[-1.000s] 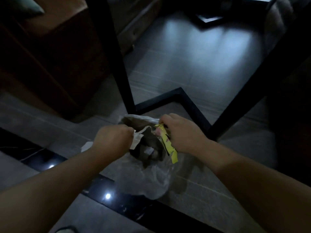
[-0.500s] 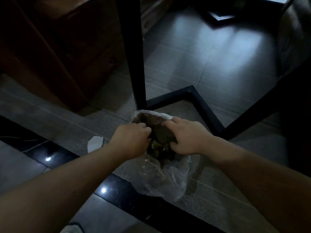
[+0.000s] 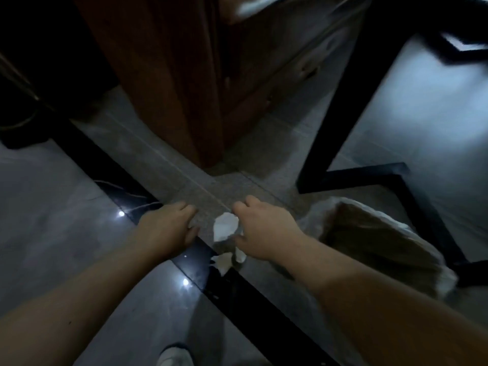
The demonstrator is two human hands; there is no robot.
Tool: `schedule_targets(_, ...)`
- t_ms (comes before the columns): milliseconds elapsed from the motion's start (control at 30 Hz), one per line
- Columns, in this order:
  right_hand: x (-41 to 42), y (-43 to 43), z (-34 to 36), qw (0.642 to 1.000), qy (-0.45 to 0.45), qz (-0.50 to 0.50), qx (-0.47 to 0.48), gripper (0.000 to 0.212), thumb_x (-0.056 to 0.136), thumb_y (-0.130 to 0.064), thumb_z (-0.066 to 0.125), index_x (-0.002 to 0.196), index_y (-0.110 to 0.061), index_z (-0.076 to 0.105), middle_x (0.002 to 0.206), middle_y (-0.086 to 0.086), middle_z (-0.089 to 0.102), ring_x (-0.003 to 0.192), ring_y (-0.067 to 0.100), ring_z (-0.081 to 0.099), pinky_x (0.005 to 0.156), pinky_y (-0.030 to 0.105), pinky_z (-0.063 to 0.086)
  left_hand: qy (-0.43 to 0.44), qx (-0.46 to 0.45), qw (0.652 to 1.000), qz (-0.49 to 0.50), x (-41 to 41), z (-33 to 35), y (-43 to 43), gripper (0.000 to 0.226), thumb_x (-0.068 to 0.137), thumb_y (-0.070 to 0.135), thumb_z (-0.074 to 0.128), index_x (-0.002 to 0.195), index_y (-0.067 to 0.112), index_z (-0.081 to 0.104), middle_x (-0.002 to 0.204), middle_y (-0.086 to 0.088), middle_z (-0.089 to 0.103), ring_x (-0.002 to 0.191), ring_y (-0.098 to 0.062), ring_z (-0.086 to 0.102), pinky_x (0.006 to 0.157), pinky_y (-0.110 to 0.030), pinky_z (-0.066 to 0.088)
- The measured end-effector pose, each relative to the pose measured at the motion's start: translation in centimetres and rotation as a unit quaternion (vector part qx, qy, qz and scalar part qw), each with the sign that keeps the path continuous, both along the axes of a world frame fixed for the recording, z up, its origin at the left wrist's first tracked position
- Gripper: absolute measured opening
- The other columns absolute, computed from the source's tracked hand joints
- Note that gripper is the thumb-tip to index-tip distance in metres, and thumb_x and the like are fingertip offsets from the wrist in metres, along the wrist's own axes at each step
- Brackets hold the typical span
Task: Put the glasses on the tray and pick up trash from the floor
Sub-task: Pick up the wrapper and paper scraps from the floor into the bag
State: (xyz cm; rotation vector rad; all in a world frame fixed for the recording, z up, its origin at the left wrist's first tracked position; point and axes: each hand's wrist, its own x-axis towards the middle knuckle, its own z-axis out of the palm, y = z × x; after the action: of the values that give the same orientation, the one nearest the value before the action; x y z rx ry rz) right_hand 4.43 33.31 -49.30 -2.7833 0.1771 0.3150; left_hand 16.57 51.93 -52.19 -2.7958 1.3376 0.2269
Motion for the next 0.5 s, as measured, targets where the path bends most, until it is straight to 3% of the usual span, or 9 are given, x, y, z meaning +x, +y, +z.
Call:
schedule_targets(200,3.1,3.4,-11.6,0.977,0.149,-0.125,0.084,0.045,0.089,-0.040,0.061,0.125,-0.017,0.049,0.126,0.009,0.054,0.106,0.028,0.058,0.081,0.040,0.051,0.097,0.022,0.993,0.060,2.6,-9.8,6.5,0.038,0.090,0.044,0.049,0.119,0.020,0.054,0.113,0.000,0.059,0.100,-0.021,0.061,0.077,-0.033,0.049)
schedule_targets(367,2.3,3.7,-18.5,0.958,0.223,-0.163,0.077,0.082,0.089,-0.048,0.060,0.150,-0.020,0.014,0.156,0.015,0.017,0.123,0.036,0.050,0.087,0.044,0.047,0.128,0.042,0.990,0.051,4.1,-15.1,7.2,0.035,0.089,0.045,0.051,0.113,0.020,0.052,0.110,-0.002,0.058,0.095,-0.021,0.060,0.073,-0.037,0.051)
schedule_targets(500,2.9,3.8,-20.8,0.947,0.218,-0.204,0.117,0.076,0.093,-0.038,0.061,0.150,-0.010,0.017,0.154,0.017,0.023,0.130,0.037,0.044,0.097,0.046,0.045,0.136,0.046,0.990,0.011,5.2,-17.3,5.4,0.040,0.090,0.046,0.047,0.120,0.020,0.050,0.114,-0.002,0.056,0.098,-0.021,0.059,0.071,-0.035,0.052)
